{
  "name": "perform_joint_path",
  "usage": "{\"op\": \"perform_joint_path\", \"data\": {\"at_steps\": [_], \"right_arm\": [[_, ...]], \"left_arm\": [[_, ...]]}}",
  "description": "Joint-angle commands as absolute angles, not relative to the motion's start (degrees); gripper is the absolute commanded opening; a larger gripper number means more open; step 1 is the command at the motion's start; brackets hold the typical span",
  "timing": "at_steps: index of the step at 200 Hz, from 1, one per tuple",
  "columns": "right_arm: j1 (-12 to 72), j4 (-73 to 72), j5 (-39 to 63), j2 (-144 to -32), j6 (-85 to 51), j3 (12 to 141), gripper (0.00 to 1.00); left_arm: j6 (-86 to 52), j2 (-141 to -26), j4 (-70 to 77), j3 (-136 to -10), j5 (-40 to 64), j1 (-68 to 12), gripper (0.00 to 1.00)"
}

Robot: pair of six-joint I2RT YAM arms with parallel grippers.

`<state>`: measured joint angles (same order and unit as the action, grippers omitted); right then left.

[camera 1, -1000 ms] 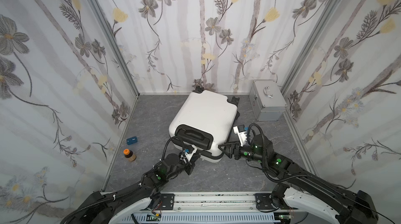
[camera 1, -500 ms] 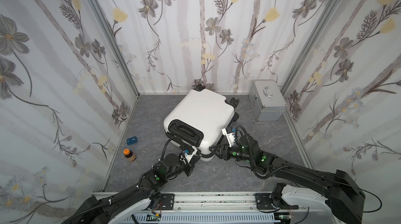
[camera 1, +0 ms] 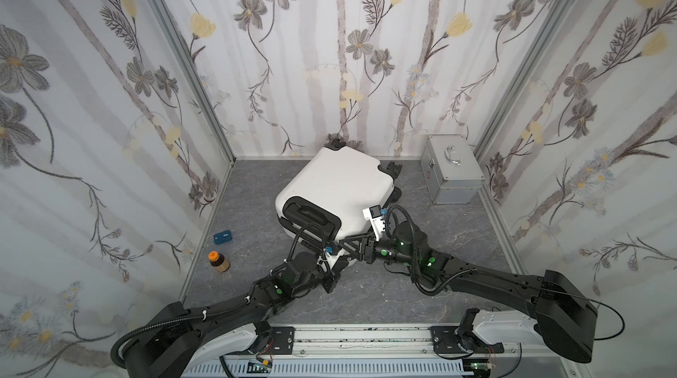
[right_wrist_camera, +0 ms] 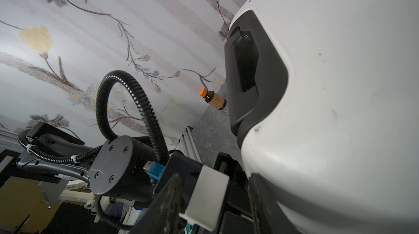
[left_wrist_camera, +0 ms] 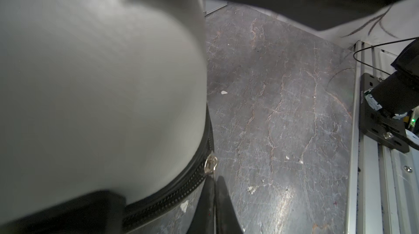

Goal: Open the suitcase zippers
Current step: Unzip the zipper on the suitcase.

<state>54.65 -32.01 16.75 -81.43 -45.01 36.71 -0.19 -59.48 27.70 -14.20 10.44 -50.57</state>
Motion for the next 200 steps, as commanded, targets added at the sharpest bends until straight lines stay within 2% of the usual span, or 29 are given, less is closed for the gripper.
{"op": "perform_joint_path", "data": {"at_steps": [1, 24, 44, 56, 96, 119, 151, 200], "right_arm": [[54.6, -33.8, 13.2, -79.0, -43.2, 35.5, 0.53], [54.3, -32.6, 8.8, -73.7, -41.9, 32.3, 0.56], [53.8, -30.0, 3.7, -67.5, -40.5, 28.6, 0.57], [53.4, -28.3, 0.0, -63.6, -39.6, 26.3, 0.58], [52.9, -24.2, -6.4, -54.2, -33.7, 20.9, 0.57], [52.9, -24.2, -6.5, -51.0, -29.2, 18.7, 0.57], [52.9, -25.8, -4.6, -49.0, -24.7, 16.6, 0.56], [52.9, -28.3, 0.7, -49.5, -19.6, 15.4, 0.56]], "left_arm": [[0.0, -62.1, 37.1, -17.0, 13.5, -51.5, 0.00], [-1.0, -62.0, 35.0, -18.9, 15.2, -51.6, 0.13], [0.4, -57.2, 27.8, -20.3, 15.3, -51.6, 0.24], [2.3, -52.8, 20.7, -21.5, 14.8, -51.6, 0.33], [15.9, -38.5, -11.5, -30.7, 12.3, -51.1, 0.50], [26.3, -37.3, -31.0, -40.4, 10.6, -49.1, 0.54], [38.5, -45.4, -54.1, -55.2, 9.1, -45.0, 0.58], [54.5, -58.1, -61.1, -66.6, 12.0, -38.2, 0.60]]}}
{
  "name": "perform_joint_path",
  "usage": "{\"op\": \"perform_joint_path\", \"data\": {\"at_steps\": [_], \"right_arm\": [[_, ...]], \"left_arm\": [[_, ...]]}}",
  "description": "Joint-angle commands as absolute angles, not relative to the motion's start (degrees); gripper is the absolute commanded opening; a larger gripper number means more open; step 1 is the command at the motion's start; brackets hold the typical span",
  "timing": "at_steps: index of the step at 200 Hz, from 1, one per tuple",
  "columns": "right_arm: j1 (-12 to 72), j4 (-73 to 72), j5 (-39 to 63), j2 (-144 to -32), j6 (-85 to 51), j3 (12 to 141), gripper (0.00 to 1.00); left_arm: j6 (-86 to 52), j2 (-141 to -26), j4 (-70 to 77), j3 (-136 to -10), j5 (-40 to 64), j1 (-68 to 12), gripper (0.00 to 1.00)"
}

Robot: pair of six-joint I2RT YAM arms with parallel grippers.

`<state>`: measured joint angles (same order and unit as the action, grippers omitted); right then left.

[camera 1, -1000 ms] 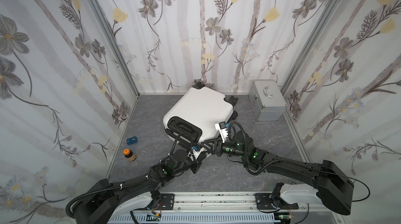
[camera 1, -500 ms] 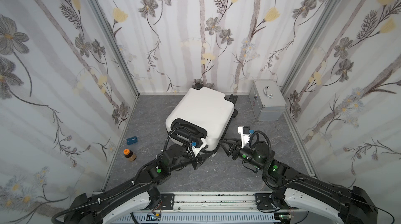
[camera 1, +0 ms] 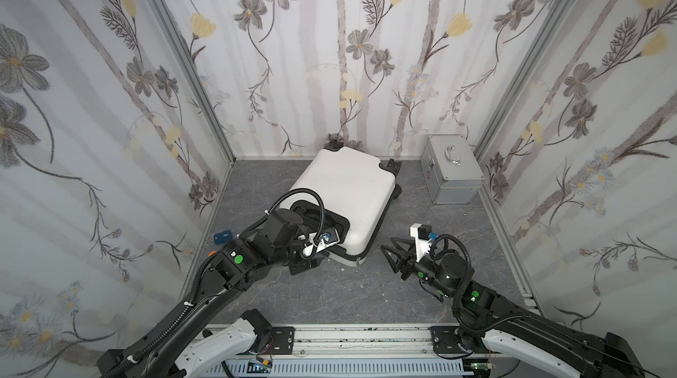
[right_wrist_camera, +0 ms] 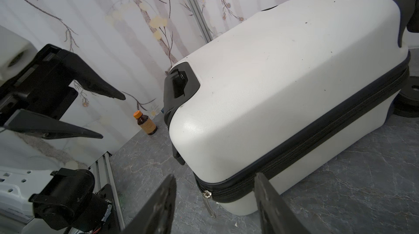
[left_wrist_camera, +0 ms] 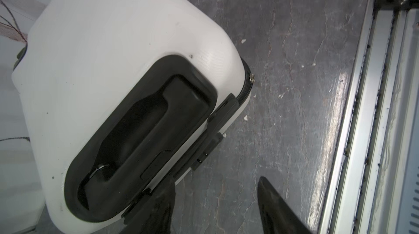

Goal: Open the suitcase zippers
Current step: Unzip the zipper on the suitcase, then pick up the suitcase from the center of the board.

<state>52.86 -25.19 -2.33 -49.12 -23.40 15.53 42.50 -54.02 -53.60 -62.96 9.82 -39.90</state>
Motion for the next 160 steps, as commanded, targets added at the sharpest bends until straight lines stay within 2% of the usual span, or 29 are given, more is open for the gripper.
{"op": "perform_joint_path", "data": {"at_steps": [1, 34, 89, 138, 160], "right_arm": [[52.9, -28.2, 0.7, -49.5, -19.5, 15.4, 0.56], [53.0, -28.7, 1.1, -50.3, -19.1, 14.9, 0.57], [52.4, -29.4, 0.8, -54.3, -26.9, 16.6, 0.64], [43.0, -34.2, 13.6, -58.5, -37.7, 17.8, 0.67], [41.6, -32.7, 15.3, -60.7, -37.6, 19.5, 0.68]], "left_arm": [[54.6, -58.3, -61.0, -66.8, 11.9, -38.1, 0.60], [61.7, -65.3, -58.3, -71.2, 14.3, -36.0, 0.59], [68.4, -76.9, -60.9, -78.0, 16.1, -33.9, 0.56], [69.5, -83.6, -63.4, -80.0, 14.6, -33.4, 0.53], [69.6, -85.7, -64.1, -80.7, 14.6, -33.3, 0.47]]}}
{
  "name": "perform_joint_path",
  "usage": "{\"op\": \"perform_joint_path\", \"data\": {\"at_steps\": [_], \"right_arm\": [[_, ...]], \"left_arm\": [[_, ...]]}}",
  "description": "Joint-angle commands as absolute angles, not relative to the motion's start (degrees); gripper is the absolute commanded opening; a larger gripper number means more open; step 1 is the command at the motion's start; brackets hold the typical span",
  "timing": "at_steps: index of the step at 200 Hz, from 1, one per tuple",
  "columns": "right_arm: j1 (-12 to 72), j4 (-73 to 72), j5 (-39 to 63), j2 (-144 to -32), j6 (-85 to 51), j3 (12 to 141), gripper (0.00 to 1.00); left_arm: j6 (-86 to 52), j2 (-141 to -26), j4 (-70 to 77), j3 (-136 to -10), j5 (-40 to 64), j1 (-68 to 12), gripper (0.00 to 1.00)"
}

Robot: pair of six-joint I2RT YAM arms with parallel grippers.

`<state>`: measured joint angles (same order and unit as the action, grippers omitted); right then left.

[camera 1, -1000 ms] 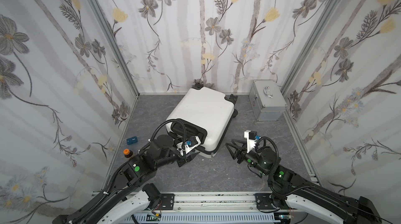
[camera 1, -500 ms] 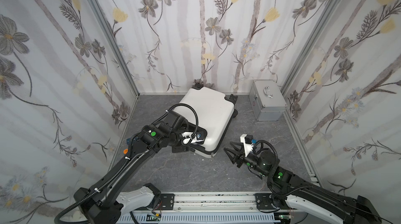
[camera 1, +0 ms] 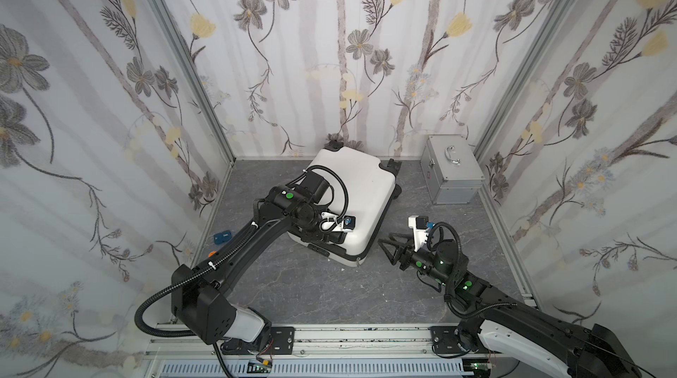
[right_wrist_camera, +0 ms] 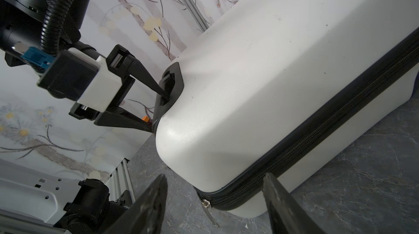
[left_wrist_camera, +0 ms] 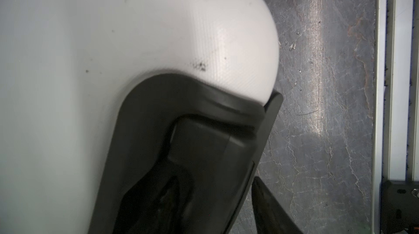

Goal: Open the suitcase zippers
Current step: Pick up the suitcase from the center of the board.

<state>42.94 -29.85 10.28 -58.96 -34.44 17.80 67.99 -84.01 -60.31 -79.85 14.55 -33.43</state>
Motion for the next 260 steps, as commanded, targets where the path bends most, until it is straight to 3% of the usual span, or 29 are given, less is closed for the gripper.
{"op": "perform_joint_path", "data": {"at_steps": [1, 51, 90, 136, 168, 228, 260], "right_arm": [[41.5, -32.7, 15.4, -60.8, -37.6, 19.6, 0.68], [39.2, -35.2, 15.5, -66.8, -38.3, 22.4, 0.66], [39.2, -31.8, 16.1, -70.3, -33.9, 26.5, 0.64], [41.2, -23.9, 5.3, -62.0, -16.2, 22.7, 0.61], [49.1, -24.0, -0.7, -59.4, -2.0, 18.6, 0.59], [60.0, -22.4, -16.8, -72.9, 3.4, 22.7, 0.61], [61.9, -19.2, -19.5, -78.7, 3.2, 27.5, 0.61]], "left_arm": [[69.6, -85.8, -64.2, -80.7, 14.6, -33.3, 0.47], [66.6, -86.7, -65.5, -79.2, 16.9, -33.3, 0.27], [63.0, -83.0, -62.4, -74.8, 22.1, -32.2, 0.18], [61.6, -79.6, -58.6, -72.1, 26.5, -31.4, 0.13], [61.5, -79.8, -58.7, -72.7, 27.0, -31.4, 0.12], [61.6, -79.5, -57.8, -72.4, 28.1, -31.4, 0.11], [61.5, -78.7, -57.1, -71.2, 27.8, -31.4, 0.12]]}}
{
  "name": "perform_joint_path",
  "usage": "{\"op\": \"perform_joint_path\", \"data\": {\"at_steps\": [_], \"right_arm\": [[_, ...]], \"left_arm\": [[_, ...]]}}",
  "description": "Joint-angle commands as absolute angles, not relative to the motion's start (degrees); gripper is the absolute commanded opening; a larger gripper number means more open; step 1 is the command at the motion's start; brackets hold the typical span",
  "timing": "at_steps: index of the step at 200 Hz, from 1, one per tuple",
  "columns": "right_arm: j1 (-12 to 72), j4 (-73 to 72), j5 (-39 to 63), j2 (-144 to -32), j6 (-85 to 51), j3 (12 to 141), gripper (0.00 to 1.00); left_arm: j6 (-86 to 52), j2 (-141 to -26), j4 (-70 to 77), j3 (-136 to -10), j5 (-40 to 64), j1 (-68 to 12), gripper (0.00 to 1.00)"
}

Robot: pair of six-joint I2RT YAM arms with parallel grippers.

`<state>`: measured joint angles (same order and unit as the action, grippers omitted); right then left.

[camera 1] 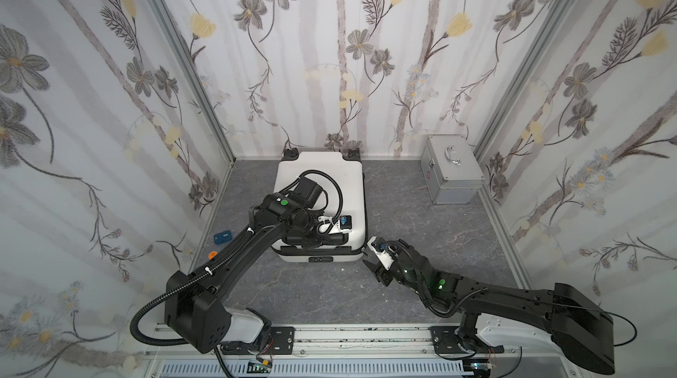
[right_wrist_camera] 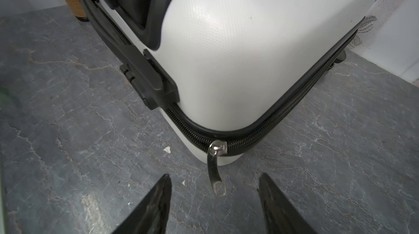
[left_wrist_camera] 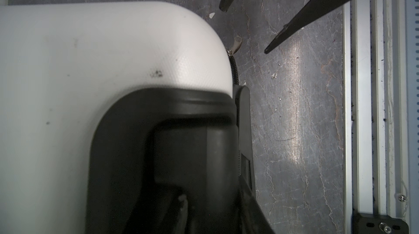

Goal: Open the suitcase zippers
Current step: Pick up the suitcase from the center of the board, then unzip the zipper on the suitcase.

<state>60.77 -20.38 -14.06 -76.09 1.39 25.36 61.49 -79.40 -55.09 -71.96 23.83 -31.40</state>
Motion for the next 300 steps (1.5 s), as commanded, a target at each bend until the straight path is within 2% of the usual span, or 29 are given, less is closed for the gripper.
{"op": "perform_joint_path", "data": {"at_steps": [1, 55, 82, 114, 146, 167, 191, 232, 268, 300], "right_arm": [[61.9, -19.3, -19.5, -78.8, 3.2, 27.6, 0.61], [62.4, -21.1, -18.7, -82.3, 4.2, 27.5, 0.57], [62.4, -20.4, -20.3, -84.2, 4.2, 28.6, 0.51], [62.4, -20.7, -21.6, -84.9, 4.3, 28.9, 0.34], [62.4, -20.7, -22.5, -84.9, 4.5, 28.8, 0.22], [62.4, -20.7, -22.6, -84.8, 4.6, 28.8, 0.09], [62.4, -20.2, -23.0, -84.3, 4.5, 28.7, 0.00], [60.7, -21.1, -18.8, -81.1, 4.4, 27.6, 0.00], [52.7, -24.4, -4.7, -78.0, 3.3, 26.3, 0.00], [46.2, -23.7, 0.5, -79.1, 4.0, 27.5, 0.00]], "left_arm": [[61.6, -78.7, -57.0, -71.2, 27.8, -31.4, 0.12], [61.6, -78.1, -56.6, -70.7, 28.1, -31.4, 0.11], [61.4, -78.3, -56.2, -70.3, 28.6, -31.3, 0.12], [61.4, -78.5, -56.2, -70.5, 28.8, -31.3, 0.11], [61.6, -78.3, -56.7, -70.8, 28.4, -31.4, 0.11], [61.5, -78.1, -56.7, -70.6, 28.6, -31.3, 0.11], [61.5, -78.0, -56.8, -70.2, 28.6, -31.3, 0.11], [64.3, -77.9, -59.4, -70.1, 29.3, -31.5, 0.10], [66.8, -76.8, -61.5, -68.4, 29.7, -33.9, 0.09], [66.4, -75.1, -62.2, -66.8, 31.5, -36.2, 0.09]]}}
